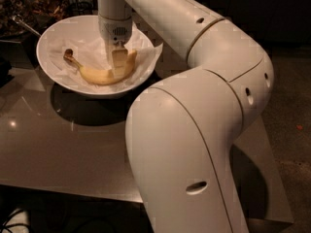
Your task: Pick banana from white bowl
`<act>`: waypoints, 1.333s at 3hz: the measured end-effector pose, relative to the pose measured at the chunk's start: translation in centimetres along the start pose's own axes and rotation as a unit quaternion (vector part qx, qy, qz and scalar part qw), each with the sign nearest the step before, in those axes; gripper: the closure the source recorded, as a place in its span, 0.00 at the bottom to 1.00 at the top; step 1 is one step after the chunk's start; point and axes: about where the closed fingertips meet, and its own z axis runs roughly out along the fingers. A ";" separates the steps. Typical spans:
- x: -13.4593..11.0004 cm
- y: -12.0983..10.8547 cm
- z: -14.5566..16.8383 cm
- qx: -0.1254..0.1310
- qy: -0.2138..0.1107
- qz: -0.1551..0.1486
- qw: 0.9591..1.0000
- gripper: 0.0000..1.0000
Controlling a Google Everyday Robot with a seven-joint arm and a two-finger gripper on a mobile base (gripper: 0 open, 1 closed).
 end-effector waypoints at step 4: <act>0.9 1.3 2.5 -0.026 -0.008 -0.002 1.000 0.47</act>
Offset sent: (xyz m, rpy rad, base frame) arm -0.0308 -0.0269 -0.0199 -0.0709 0.1341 0.0187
